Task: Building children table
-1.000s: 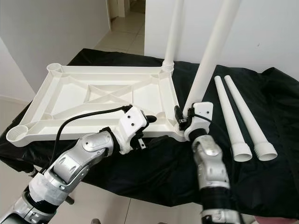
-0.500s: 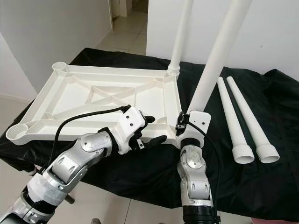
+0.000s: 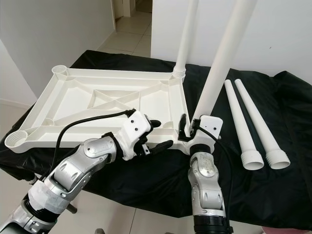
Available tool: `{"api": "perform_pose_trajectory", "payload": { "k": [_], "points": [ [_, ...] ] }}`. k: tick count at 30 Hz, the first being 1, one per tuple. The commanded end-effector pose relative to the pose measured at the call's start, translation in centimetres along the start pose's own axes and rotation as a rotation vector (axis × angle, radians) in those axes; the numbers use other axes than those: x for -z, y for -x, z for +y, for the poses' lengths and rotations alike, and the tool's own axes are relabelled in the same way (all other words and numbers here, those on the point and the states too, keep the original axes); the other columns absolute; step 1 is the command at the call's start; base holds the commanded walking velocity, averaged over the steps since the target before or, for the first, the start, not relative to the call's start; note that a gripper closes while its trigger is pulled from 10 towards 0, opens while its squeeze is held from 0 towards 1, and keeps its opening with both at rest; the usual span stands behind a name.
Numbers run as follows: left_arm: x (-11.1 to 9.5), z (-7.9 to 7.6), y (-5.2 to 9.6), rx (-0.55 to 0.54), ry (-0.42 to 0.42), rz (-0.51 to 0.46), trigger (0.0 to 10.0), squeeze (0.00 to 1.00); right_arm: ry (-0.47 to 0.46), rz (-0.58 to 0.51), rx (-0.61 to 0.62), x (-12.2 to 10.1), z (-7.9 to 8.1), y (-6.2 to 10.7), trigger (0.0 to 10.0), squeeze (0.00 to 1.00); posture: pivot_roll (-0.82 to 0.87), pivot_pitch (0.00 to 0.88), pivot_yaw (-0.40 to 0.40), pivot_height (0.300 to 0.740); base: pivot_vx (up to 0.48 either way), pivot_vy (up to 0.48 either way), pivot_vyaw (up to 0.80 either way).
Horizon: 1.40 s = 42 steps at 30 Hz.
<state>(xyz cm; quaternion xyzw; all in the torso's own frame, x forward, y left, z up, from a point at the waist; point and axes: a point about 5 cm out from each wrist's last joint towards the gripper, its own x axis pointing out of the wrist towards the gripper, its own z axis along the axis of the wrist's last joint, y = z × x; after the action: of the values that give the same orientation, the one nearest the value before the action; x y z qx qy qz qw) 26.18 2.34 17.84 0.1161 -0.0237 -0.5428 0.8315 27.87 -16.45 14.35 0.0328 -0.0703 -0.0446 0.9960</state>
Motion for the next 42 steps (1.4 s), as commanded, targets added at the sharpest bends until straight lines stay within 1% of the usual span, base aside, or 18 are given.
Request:
{"api": "perform_pose_trajectory", "payload": {
  "k": [1,2,3,4,9,11,12,15,17,20,25,26,27,29,30,31,36,42],
  "points": [
    [0.0,-0.2,0.0,0.077,-0.012,0.0,10.0,0.0,-0.014,-0.001,-0.026,0.4,-0.4,0.0,10.0,1.0,-0.08,0.0,-0.024,0.74,0.0,0.0,0.0],
    [0.0,-0.2,-0.1,0.076,-0.013,-0.001,10.0,0.0,-0.011,-0.002,-0.06,0.5,-0.7,-0.1,10.0,0.46,-0.08,0.0,-0.022,0.74,0.0,0.0,0.0],
    [0.0,-0.2,-0.1,0.076,-0.013,-0.001,10.0,0.0,-0.011,-0.002,-0.06,0.5,-0.7,-0.1,10.0,0.46,-0.08,0.0,-0.022,0.74,0.0,0.0,0.0],
    [-0.1,-0.2,-0.1,0.075,-0.014,-0.001,10.0,0.0,-0.011,-0.001,-0.119,0.6,-1.1,-0.3,10.0,0.0,-0.08,0.0,-0.019,0.74,0.0,0.0,0.0],
    [-0.1,-0.2,-0.1,0.076,-0.015,-0.001,10.0,0.0,-0.01,0.007,-0.19,0.7,-1.3,-0.7,10.0,0.0,-0.08,0.0,-0.016,0.74,0.0,0.0,0.0],
    [-0.1,-0.2,-0.2,0.079,-0.016,-0.003,10.0,0.0,0.0,0.011,-0.299,0.6,-1.6,-1.0,10.0,0.0,-0.09,0.0,-0.008,0.74,0.0,0.0,0.0],
    [-0.1,-0.2,-0.2,0.079,-0.016,-0.003,10.0,0.0,0.0,0.011,-0.299,0.6,-1.6,-1.0,10.0,0.0,-0.09,0.0,-0.008,0.74,0.0,0.0,0.0],
    [-0.1,-0.3,-0.3,0.088,-0.015,-0.002,10.0,0.0,0.024,0.026,-0.435,0.7,-1.8,-1.5,10.0,0.0,-0.09,0.0,0.0,0.74,0.0,0.0,0.0],
    [-0.1,-0.4,-0.3,0.094,-0.015,0.0,10.0,0.0,0.027,0.029,-0.485,0.8,-1.6,-1.7,10.0,0.0,-0.09,0.0,0.001,0.74,0.0,0.0,0.0],
    [0.2,-0.7,-0.3,0.117,-0.017,0.014,10.0,0.0,0.068,0.029,-0.548,0.8,-1.7,-2.1,10.0,0.0,-0.09,0.0,0.005,0.74,0.0,0.0,0.0],
    [0.4,-0.7,-0.3,0.12,-0.016,0.021,10.0,0.0,0.099,0.032,-0.578,0.9,-1.9,-2.5,10.0,0.0,-0.09,0.0,0.007,0.74,0.0,0.0,0.0],
    [0.8,-0.6,-0.3,0.108,-0.016,0.019,10.0,0.0,0.109,0.042,-0.603,1.1,-2.2,-2.9,4.5,0.0,-0.09,0.0,0.006,0.74,0.0,0.0,0.0],
    [0.8,-0.6,-0.3,0.108,-0.016,0.019,10.0,0.0,0.109,0.042,-0.603,1.1,-2.2,-2.9,4.5,0.0,-0.09,0.0,0.006,0.74,0.0,0.0,0.0],
    [1.0,-0.6,-0.3,0.099,-0.012,0.015,10.0,0.0,0.118,0.05,-0.624,1.2,-2.4,-3.2,1.5,0.0,-0.08,0.0,0.004,0.74,0.0,0.0,0.0],
    [1.0,-0.6,-0.3,0.099,-0.012,0.015,10.0,0.0,0.118,0.05,-0.624,1.2,-2.4,-3.2,1.5,0.0,-0.08,0.0,0.004,0.74,0.0,0.0,0.0],
    [1.0,-0.6,-0.3,0.092,-0.013,0.003,10.0,0.0,0.124,0.056,-0.631,1.3,-2.6,-3.2,0.0,0.0,-0.08,0.0,0.003,0.74,0.0,0.0,0.0],
    [1.1,-0.6,-0.3,0.084,-0.009,-0.015,10.0,0.0,0.127,0.062,-0.641,1.4,-2.8,-3.3,0.0,0.0,-0.08,0.0,0.003,0.74,0.0,0.0,0.0],
    [2.1,-1.1,-0.3,0.07,0.025,-0.014,10.0,0.0,0.104,0.075,-0.65,2.0,-3.1,-3.0,0.0,0.0,-0.08,0.0,0.004,0.74,0.0,0.0,0.0]
  ]
}}
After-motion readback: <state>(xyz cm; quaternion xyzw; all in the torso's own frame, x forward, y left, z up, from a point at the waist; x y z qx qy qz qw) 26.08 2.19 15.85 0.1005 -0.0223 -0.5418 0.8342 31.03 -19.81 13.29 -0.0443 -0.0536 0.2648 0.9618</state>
